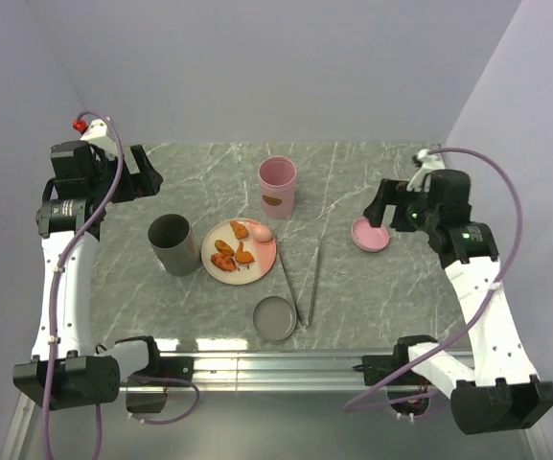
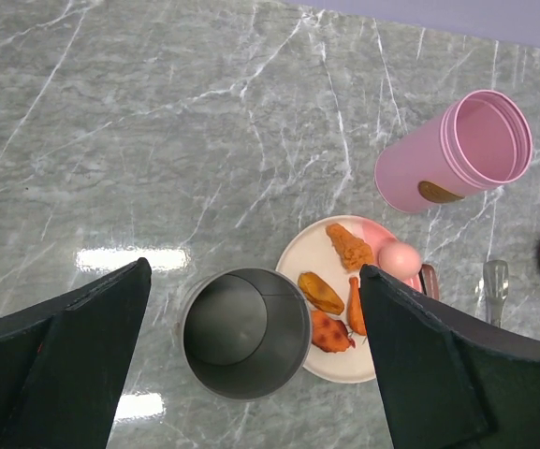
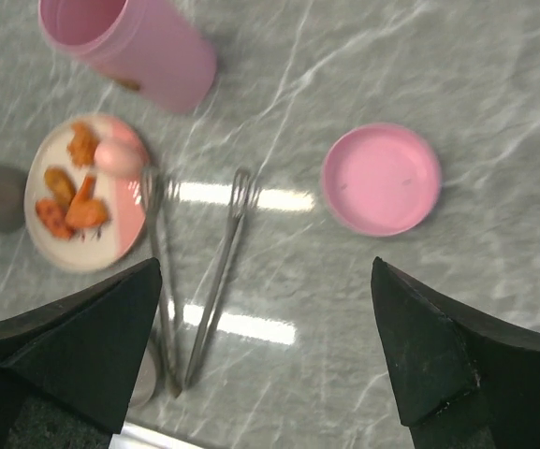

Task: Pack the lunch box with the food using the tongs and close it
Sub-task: Pick up the clamp at the center of the board.

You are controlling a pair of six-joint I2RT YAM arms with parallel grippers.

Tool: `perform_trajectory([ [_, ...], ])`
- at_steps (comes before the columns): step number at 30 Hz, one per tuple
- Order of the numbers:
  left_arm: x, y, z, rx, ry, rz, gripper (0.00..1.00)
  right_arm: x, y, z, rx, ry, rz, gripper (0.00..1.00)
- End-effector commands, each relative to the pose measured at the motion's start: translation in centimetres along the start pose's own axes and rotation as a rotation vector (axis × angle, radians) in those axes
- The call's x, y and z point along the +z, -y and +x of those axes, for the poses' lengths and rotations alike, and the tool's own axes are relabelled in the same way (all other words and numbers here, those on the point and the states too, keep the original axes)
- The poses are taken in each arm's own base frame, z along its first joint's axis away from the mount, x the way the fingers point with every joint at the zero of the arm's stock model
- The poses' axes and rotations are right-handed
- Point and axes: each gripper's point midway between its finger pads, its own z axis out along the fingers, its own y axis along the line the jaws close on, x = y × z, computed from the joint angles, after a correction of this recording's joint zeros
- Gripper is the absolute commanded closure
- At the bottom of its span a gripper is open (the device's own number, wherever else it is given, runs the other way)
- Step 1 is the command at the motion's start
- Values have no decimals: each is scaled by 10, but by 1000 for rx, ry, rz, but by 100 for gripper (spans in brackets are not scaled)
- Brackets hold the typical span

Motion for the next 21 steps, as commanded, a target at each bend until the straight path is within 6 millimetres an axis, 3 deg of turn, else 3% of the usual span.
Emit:
perform_trajectory([
  [1, -5, 1, -17, -15, 56, -10, 0, 19, -28, 20, -1, -59, -102, 0],
  [3, -5, 4, -19, -17, 57, 3, 0, 26, -42, 28, -19, -75, -132, 0],
  [9, -3, -1, -21, -38, 70, -23, 1, 69, -55, 72, -22, -246, -106, 2],
  [15, -3, -4, -14, -41, 60, -41, 0, 88, -88, 117, -60, -396, -172, 3],
  [19, -5, -7, -14, -36, 65, -56, 1, 98, -90, 155, -78, -487, -155, 4],
  [21, -6, -6, -15, -37, 68, -55, 1, 102, -87, 163, -90, -510, -136, 13],
])
